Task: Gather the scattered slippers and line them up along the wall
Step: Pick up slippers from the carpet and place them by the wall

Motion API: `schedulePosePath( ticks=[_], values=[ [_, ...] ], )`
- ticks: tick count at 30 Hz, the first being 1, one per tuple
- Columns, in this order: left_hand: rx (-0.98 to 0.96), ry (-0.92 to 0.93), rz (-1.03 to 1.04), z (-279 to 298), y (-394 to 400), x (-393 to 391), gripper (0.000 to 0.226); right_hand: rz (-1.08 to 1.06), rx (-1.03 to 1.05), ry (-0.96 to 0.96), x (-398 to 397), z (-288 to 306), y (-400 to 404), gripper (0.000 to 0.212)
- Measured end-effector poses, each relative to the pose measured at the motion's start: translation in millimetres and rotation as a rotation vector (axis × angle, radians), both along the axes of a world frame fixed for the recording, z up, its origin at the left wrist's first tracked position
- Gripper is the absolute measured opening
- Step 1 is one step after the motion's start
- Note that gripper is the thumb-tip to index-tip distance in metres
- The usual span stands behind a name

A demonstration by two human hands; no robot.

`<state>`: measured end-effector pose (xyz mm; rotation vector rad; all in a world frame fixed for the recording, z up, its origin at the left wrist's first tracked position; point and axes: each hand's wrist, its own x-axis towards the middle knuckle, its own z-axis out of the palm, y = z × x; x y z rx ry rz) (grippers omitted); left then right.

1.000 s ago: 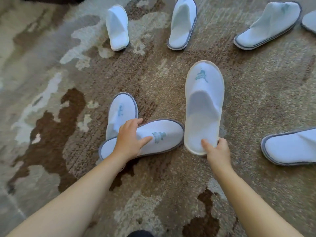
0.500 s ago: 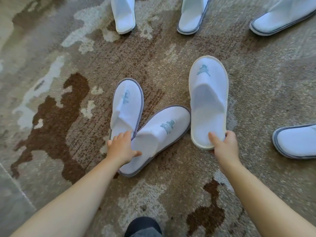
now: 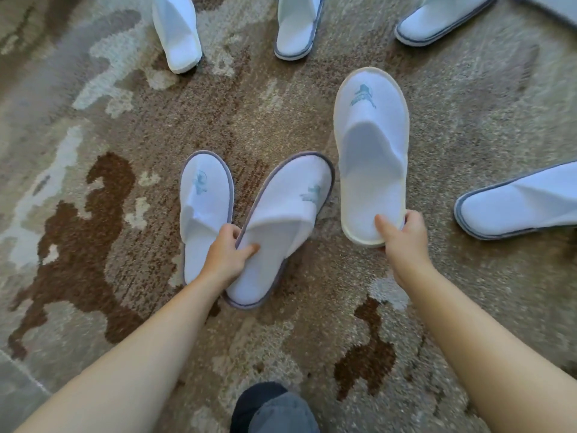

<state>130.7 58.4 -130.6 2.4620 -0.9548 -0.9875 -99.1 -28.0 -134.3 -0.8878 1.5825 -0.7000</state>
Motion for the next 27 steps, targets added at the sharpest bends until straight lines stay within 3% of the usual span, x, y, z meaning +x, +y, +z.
schedulePosePath(
  ticks=[3, 6, 11, 20, 27],
  values=[
    [-0.118, 0.099, 0.035, 35, -24, -20, 0.022, -0.038, -0.022, 0.021, -9, 29, 1, 0.019],
    [-0.139, 0.191, 0.08, 99, -44, -39, 0.026, -0.04, -0.084, 0.08, -28, 95, 4, 0.021],
    [-0.153, 0.357, 0.12, 251, -64, -80, 0.027, -0.103, -0.121, 0.059, -66, 252, 10, 0.025],
    [-0.192, 0.457, 0.056, 531, -62, -166, 0.035, -0.209, -0.167, 0.088, -140, 527, 45, 0.026],
    [-0.214, 0.546, -0.138, 628, -57, -233, 0.029, -0.429, -0.236, 0.201, -204, 645, 79, 0.032]
  ],
)
